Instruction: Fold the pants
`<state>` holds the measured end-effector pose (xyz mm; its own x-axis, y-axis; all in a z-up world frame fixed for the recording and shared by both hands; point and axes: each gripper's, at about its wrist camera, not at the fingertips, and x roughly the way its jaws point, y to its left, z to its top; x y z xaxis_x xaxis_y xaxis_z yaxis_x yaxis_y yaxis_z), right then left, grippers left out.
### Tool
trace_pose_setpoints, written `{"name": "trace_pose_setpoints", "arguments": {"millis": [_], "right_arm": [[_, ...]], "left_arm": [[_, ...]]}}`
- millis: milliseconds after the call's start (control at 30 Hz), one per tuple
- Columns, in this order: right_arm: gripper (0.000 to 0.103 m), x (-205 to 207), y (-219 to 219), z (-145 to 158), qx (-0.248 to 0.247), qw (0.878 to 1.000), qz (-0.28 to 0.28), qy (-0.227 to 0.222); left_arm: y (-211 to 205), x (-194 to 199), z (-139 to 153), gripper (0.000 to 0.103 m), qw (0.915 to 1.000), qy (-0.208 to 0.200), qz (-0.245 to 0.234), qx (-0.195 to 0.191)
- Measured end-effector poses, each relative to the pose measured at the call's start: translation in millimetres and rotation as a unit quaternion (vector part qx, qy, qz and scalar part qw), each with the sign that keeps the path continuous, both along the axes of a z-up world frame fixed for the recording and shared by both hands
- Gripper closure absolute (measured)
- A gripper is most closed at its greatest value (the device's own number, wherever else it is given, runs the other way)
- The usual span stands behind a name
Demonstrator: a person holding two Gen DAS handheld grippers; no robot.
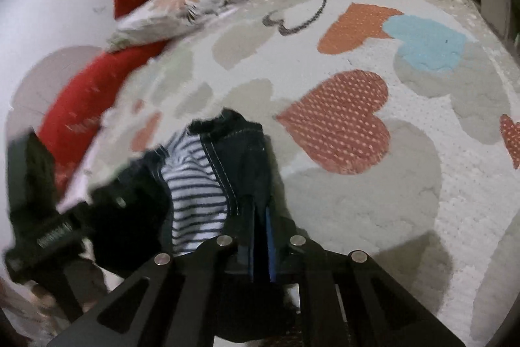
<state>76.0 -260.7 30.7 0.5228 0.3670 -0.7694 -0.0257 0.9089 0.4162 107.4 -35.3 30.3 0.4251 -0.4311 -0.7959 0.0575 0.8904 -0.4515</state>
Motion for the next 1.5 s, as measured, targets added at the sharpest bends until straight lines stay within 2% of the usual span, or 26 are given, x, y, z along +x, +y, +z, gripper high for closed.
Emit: {"name": "trace_pose_setpoints", "arguments": {"millis": [100,167,233,367,467,567,733,800,900,1000,1067,1133,1200,1267,1333,1433,1500], "right_arm": [[0.094,0,9,0,-0.042,0.999,0.001,-0.006],[0.093,1,13,-1,-0.062,0.998,0.003,-0.009],[0.09,-1,9,-2,-0.065,0.998,-0.001,-0.011],[0.083,-4,2,-2,-0.057,0.998,-0.018,-0.015],[0.077,-7,-3,-1,-0.048,0.998,-0.033,-0.016],[0.076,-8,-3,-1,-0.049,0.998,-0.036,-0.016],[0.07,-9,-2,4,-0.051,0.998,-0.037,-0.021],[0.07,-18,-5,17,-0.046,0.997,-0.05,-0.048],[0.07,-33,-3,42,-0.04,0.993,-0.057,-0.094],[0.07,-44,12,56,-0.021,0.993,-0.026,-0.113],[0.07,-47,28,51,-0.025,0.994,0.005,-0.107],[0.07,-50,45,38,-0.052,0.994,0.022,-0.094],[0.07,-48,55,21,-0.084,0.993,0.028,-0.075],[0.07,-45,54,13,-0.085,0.994,0.024,-0.066],[0.07,-50,44,21,-0.074,0.994,0.012,-0.075],[0.069,-64,34,38,-0.086,0.992,-0.009,-0.094],[0.064,-82,27,43,-0.09,0.991,-0.022,-0.101]], "left_arm": [[11,2,6,0.012,0.9996,0.01,0.001,-0.026],[28,-3,21,0.012,0.9985,-0.003,0.016,-0.052],[42,-8,39,0.012,0.9977,-0.02,0.037,-0.054],[48,-21,67,0.012,0.9963,-0.063,0.058,-0.01],[28,-24,61,0.013,0.9929,-0.061,0.053,0.087],[16,-24,37,0.014,0.9829,-0.045,0.059,0.168],[20,-27,23,0.013,0.9749,-0.058,0.065,0.205],[23,-26,23,0.013,0.9707,-0.066,0.066,0.222],[28,-24,19,0.013,0.9713,-0.064,0.07,0.218],[31,-20,16,0.013,0.9739,-0.056,0.078,0.206],[31,-20,16,0.013,0.9743,-0.055,0.077,0.205],[31,-20,16,0.012,0.9747,-0.055,0.077,0.202],[33,-21,16,0.013,0.9785,-0.052,0.074,0.185],[39,-28,20,0.013,0.9832,-0.046,0.074,0.16],[43,-38,25,0.013,0.9848,-0.049,0.073,0.15],[47,-65,36,0.013,0.9836,-0.071,0.078,0.146],[48,-87,39,0.013,0.9831,-0.082,0.082,0.141]]}}
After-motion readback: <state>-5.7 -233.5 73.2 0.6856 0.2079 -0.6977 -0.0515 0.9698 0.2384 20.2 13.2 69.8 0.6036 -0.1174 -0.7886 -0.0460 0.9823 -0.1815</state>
